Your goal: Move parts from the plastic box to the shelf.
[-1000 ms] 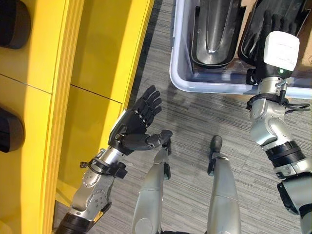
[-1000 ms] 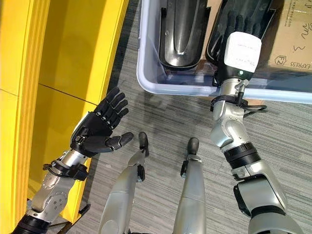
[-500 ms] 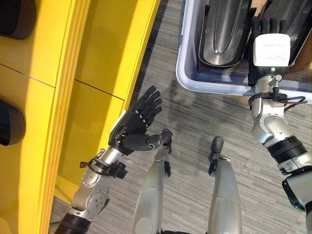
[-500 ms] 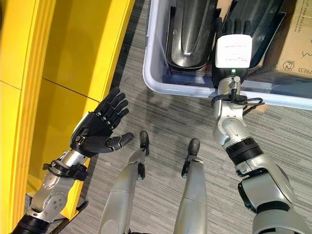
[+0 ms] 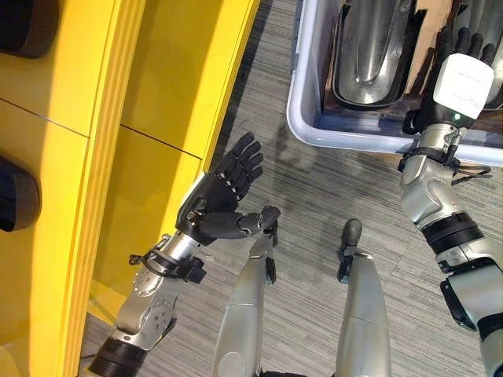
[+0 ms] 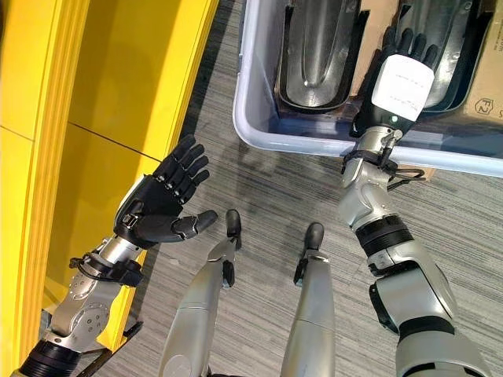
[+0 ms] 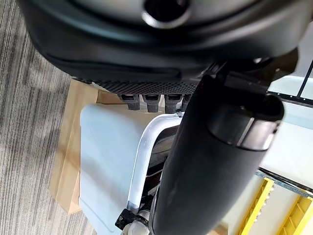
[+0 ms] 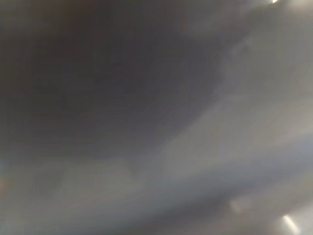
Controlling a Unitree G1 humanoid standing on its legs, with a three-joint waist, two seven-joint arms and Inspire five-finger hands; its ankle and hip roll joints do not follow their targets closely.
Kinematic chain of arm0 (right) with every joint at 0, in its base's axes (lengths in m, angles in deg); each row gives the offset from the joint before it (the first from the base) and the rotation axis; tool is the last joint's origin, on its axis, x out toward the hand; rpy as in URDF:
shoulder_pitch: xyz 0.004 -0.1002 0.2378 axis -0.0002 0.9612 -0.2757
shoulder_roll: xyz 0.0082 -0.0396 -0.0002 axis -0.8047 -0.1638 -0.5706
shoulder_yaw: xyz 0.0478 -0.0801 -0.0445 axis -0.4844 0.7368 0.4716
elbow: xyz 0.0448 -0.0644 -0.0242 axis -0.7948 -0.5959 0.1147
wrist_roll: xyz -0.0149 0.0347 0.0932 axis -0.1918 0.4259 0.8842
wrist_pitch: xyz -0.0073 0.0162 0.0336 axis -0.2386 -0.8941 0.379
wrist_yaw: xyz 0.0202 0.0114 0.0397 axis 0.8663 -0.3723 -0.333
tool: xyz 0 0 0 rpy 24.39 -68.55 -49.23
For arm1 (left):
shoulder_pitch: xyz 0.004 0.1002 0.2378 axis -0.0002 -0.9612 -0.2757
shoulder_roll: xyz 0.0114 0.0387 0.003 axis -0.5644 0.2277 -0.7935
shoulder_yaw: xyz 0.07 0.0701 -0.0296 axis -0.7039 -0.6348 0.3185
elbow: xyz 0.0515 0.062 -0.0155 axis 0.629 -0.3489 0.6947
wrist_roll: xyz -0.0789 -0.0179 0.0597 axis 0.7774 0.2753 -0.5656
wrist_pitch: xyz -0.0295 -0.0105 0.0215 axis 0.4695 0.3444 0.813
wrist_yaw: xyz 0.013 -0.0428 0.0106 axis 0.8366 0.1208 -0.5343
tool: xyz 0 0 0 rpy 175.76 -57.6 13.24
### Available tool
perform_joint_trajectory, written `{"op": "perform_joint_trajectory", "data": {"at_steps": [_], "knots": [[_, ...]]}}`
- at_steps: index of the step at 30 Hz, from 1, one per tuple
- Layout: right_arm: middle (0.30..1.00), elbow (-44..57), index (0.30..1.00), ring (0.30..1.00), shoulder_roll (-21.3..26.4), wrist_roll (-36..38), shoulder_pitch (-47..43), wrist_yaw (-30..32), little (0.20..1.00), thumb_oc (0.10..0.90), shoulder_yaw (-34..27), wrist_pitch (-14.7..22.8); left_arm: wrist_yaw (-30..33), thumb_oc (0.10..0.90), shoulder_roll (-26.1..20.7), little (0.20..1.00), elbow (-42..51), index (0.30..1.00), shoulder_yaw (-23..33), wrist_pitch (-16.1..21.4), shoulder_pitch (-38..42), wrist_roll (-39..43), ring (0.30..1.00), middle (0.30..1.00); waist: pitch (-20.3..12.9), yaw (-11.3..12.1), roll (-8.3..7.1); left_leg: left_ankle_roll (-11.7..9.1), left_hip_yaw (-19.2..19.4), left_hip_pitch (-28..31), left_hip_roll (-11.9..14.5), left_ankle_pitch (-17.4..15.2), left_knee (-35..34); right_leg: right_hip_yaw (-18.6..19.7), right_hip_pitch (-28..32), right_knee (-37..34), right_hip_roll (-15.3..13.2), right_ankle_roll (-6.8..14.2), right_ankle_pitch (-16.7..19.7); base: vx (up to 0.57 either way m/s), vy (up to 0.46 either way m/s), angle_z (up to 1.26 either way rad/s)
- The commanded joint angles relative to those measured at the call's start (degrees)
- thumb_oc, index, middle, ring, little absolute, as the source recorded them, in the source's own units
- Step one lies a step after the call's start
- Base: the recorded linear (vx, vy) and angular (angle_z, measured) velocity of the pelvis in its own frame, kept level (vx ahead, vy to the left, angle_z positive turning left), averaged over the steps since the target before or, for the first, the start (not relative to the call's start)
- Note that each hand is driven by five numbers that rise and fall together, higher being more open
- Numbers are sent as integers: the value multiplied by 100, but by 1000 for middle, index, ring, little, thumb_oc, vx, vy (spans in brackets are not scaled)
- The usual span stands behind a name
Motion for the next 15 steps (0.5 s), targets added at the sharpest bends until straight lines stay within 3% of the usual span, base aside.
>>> {"op": "perform_joint_trajectory", "data": {"at_steps": [1,7,9,15], "knots": [[1000,400,1000,1000,645,-714,-343,482,1000,900,-34,47,-10,900,123,1000,641,1000,-196,615,68,-20,1000,1000,-16,-138,829,114,-127,0,-275,-134,-251,-165,257,557,401,-352,-807,11,55,-12],[1000,702,1000,1000,743,-507,-142,416,1000,900,-30,-86,-80,900,98,1000,659,1000,-200,677,-12,159,1000,1000,-16,-233,884,87,-59,92,-263,-113,-318,-87,252,524,412,-368,-803,-3,42,-5],[1000,654,1000,1000,723,-349,-127,310,1000,900,-46,-295,-106,900,99,1000,624,1000,-197,707,-20,181,1000,1000,-16,-242,882,86,-52,95,-257,-115,-321,-82,242,534,421,-377,-809,0,0,0],[1000,372,1000,1000,637,32,-105,539,1000,900,-133,-377,-79,900,111,1000,616,1000,-243,728,-3,171,1000,1000,-16,-240,890,83,-50,67,-243,-119,-302,-78,200,589,425,-387,-827,0,0,0]]}}
